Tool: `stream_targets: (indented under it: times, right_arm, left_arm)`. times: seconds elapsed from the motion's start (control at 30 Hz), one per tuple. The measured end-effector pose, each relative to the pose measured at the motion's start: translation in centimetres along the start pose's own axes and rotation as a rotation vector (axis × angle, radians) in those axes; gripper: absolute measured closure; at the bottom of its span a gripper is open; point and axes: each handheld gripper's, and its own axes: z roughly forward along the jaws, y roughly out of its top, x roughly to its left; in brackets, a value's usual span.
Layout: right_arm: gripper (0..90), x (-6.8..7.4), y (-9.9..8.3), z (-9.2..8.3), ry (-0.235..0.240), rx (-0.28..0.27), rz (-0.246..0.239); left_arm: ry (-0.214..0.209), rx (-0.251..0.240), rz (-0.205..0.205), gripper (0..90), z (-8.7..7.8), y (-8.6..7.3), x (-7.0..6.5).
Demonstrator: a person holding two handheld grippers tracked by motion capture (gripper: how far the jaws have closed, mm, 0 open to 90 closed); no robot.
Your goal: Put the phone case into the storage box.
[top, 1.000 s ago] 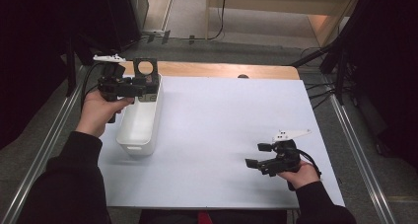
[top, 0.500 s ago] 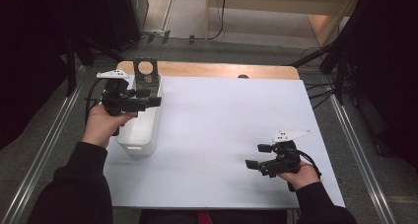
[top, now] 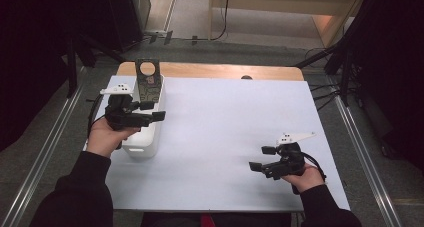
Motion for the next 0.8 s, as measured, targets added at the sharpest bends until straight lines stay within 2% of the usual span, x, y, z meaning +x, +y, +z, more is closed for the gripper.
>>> stream_targets:
  times: [0.37, 0.6, 0.67, 0.73, 0.8]
  right_arm:
    - [11.7, 0.0, 0.0, 0.0, 0.001, 0.005, 0.003]
    - [11.7, 0.1, 0.0, 0.1, 0.004, 0.009, -0.003]
    - [11.7, 0.1, 0.0, 0.1, 0.004, 0.009, -0.004]
    - [11.7, 0.1, 0.0, 0.1, 0.004, 0.008, -0.003]
    - [11.7, 0.1, 0.0, 0.2, 0.004, 0.009, -0.005]
  left_arm:
    - [0.004, 0.002, 0.047, 31.0, 0.1, -1.7, -1.2]
    - [0.001, 0.013, 0.062, 31.0, 0.1, -2.8, -1.8]
    - [0.005, 0.021, 0.076, 30.8, 0.2, -3.2, -2.0]
    - [0.009, 0.021, 0.108, 30.8, 0.2, -3.5, -2.3]
    - [0.002, 0.024, 0.111, 30.8, 0.2, -3.7, -2.6]
